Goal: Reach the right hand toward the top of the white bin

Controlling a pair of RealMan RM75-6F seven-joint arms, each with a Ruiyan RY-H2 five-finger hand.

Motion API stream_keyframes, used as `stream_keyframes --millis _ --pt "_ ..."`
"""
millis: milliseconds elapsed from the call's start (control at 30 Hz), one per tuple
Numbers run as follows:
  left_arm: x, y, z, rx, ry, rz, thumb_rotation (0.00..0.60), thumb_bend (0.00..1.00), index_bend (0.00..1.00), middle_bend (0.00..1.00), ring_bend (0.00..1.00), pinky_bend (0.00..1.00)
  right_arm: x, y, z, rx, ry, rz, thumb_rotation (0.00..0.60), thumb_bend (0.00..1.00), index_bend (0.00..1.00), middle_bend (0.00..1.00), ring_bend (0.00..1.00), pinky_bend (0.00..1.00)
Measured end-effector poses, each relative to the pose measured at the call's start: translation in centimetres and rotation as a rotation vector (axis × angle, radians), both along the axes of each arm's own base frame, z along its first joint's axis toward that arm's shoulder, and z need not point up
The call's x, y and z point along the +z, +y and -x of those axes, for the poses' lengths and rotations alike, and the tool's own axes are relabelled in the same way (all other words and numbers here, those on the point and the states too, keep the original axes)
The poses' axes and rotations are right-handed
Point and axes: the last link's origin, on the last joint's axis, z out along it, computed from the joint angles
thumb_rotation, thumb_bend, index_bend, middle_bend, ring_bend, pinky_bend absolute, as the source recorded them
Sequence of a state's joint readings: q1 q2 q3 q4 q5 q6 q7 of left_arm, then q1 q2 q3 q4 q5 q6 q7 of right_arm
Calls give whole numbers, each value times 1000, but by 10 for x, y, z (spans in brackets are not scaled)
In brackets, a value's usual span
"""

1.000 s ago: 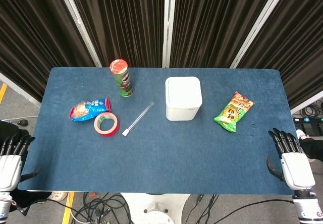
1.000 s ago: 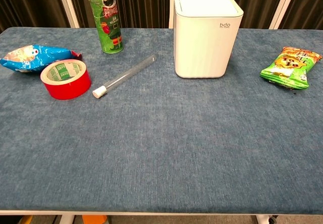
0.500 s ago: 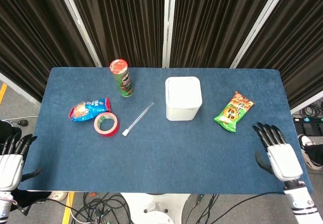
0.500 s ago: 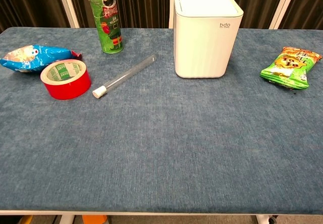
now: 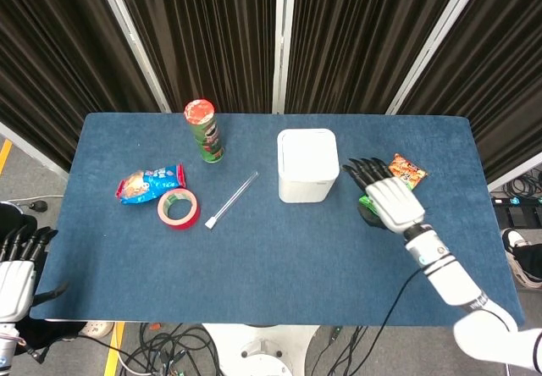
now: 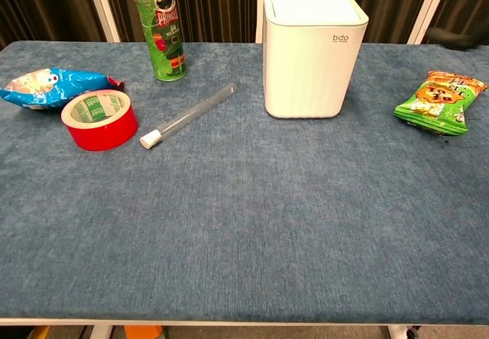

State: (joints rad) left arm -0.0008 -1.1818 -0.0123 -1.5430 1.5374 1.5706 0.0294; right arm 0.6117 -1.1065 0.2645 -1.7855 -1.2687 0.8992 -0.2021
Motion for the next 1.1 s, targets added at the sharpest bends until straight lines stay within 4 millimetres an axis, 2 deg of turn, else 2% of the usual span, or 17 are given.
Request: stream_keyframes --millis 167,367,600,767,933,1100 --pt "-1 1 1 -1 -1 1 600 0 165 132 12 3 -22 -21 -23 6 35 -36 600 439 86 75 0 0" --pt "-1 1 3 1 -5 0 600 0 165 132 12 3 -40 -37 -38 -12 67 -55 600 439 155 99 0 0" --pt "-1 -1 7 8 -10 -2 600 0 165 132 12 3 -57 -43 -44 -31 106 -81 600 439 219 180 0 0" --pt "-1 -2 8 8 -14 -6 600 0 165 132 12 3 -66 -41 -42 -55 148 -111 600 440 234 192 0 0" --pt "-1 -3 9 7 -15 -8 600 0 165 132 12 3 -61 -39 -46 -49 128 -81 600 440 218 131 0 0" --pt "0 -2 8 2 -14 -10 600 0 165 132 12 3 -40 -33 -49 -12 53 15 600 440 100 62 0 0"
